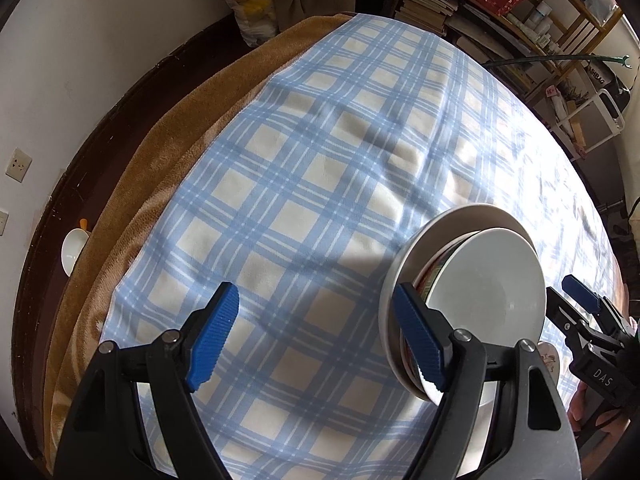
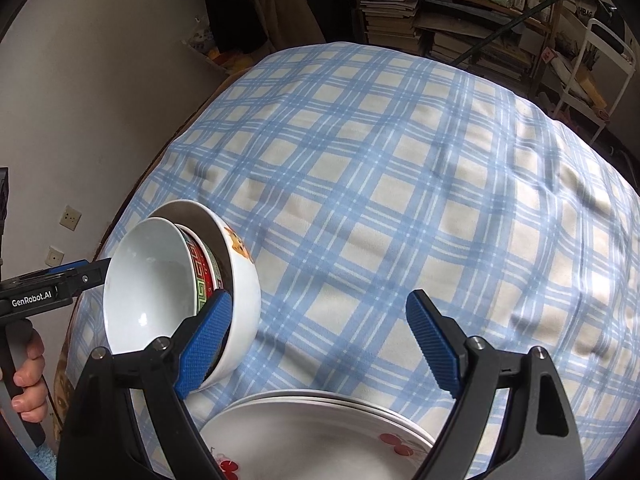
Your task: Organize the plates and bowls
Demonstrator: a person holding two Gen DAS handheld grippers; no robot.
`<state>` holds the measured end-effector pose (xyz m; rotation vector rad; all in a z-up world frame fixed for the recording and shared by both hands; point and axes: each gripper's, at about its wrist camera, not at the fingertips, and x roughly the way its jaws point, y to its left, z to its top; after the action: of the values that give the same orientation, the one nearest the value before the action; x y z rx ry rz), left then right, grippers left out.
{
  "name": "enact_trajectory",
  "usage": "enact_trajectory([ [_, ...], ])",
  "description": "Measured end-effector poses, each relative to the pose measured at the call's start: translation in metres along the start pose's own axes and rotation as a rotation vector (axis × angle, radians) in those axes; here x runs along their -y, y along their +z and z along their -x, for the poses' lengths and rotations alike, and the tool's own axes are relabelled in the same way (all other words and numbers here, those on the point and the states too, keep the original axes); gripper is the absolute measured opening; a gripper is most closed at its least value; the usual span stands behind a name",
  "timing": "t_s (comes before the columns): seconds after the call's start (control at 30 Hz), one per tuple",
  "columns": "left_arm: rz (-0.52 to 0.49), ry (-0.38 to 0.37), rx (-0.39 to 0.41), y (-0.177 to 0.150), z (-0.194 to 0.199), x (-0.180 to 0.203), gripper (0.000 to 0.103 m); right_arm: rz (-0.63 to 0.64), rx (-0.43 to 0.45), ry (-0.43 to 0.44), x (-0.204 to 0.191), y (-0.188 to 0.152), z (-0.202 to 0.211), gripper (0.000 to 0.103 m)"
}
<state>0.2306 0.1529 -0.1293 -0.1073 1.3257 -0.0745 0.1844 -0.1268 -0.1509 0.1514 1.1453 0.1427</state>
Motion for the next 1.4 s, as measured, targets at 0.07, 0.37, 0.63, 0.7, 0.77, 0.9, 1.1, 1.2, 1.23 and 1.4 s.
enact_trajectory([
  [0.07,-0.004,-0.006,-0.003,0.0,-0.001,0.001,0.079,0.002,-0.001,-0.004,-0.001,0.0,0.0,0.093],
  [0.37,0.02,-0.025,-0.014,0.002,-0.005,-0.001,0.079,0.001,-0.004,-0.001,-0.001,-0.001,-0.001,0.093],
  [0.63,0.013,-0.026,-0.013,0.002,-0.006,-0.001,0.079,0.0,-0.005,-0.002,0.0,-0.002,-0.002,0.093],
  [0.7,0.008,-0.013,-0.011,0.002,-0.006,-0.001,0.079,0.0,-0.005,-0.005,0.0,-0.002,-0.002,0.093],
  [0.77,0.0,-0.006,-0.007,0.002,-0.006,0.0,0.079,0.0,-0.003,-0.009,-0.001,-0.002,-0.003,0.093],
  [0.9,-0.019,0.01,0.004,0.002,-0.005,0.003,0.079,0.006,0.003,-0.052,-0.005,-0.003,-0.004,0.093],
  [1.1,-0.054,0.033,0.017,0.001,-0.006,0.007,0.078,-0.02,-0.001,-0.061,-0.003,-0.003,-0.004,0.094],
  [1.2,-0.089,0.002,0.002,0.0,-0.011,0.013,0.061,-0.031,-0.012,-0.068,-0.005,-0.002,-0.004,0.094],
  [1.23,-0.101,-0.01,-0.001,-0.001,-0.013,0.016,0.05,-0.024,-0.017,-0.076,-0.007,-0.002,-0.005,0.094],
  [1.4,-0.115,-0.072,-0.006,-0.002,-0.015,0.022,0.021,0.013,-0.005,-0.14,-0.021,-0.002,-0.003,0.093],
])
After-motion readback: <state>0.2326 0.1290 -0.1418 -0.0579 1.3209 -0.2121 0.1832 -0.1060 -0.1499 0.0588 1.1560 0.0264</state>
